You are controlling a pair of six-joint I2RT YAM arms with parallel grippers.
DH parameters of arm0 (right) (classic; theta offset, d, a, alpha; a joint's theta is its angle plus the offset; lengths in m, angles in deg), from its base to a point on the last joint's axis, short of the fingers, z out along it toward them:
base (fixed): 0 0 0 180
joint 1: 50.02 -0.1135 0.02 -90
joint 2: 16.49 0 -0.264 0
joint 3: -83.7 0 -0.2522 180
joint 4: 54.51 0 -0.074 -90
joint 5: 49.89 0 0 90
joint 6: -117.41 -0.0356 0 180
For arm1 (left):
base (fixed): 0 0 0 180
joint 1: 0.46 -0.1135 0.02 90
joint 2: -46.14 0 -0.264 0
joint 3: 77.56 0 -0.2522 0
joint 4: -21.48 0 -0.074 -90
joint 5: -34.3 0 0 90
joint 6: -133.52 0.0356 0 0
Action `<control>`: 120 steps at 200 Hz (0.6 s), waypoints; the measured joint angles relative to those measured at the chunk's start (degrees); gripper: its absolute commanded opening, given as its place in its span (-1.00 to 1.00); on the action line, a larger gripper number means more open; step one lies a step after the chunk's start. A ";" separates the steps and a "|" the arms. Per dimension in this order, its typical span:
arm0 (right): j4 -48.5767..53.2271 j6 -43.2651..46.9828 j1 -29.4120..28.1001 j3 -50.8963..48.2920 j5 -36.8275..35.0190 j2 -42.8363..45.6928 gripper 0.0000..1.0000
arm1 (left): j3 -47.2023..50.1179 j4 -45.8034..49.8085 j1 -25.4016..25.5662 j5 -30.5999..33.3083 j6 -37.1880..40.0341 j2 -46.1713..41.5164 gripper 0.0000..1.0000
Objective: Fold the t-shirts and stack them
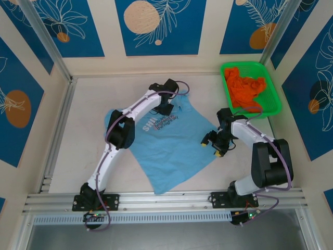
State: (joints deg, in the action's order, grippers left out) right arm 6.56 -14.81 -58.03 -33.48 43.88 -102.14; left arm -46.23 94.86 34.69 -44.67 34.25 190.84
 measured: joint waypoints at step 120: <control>1.84 -1.68 0.15 10.43 1.44 -14.38 -0.08 | -6.99 -7.37 -22.95 -6.67 -8.48 -4.33 -1.00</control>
State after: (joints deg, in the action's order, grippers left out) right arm 8.39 -16.49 -57.88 -23.06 45.32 -116.52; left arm -53.23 87.49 11.74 -51.34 25.77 186.52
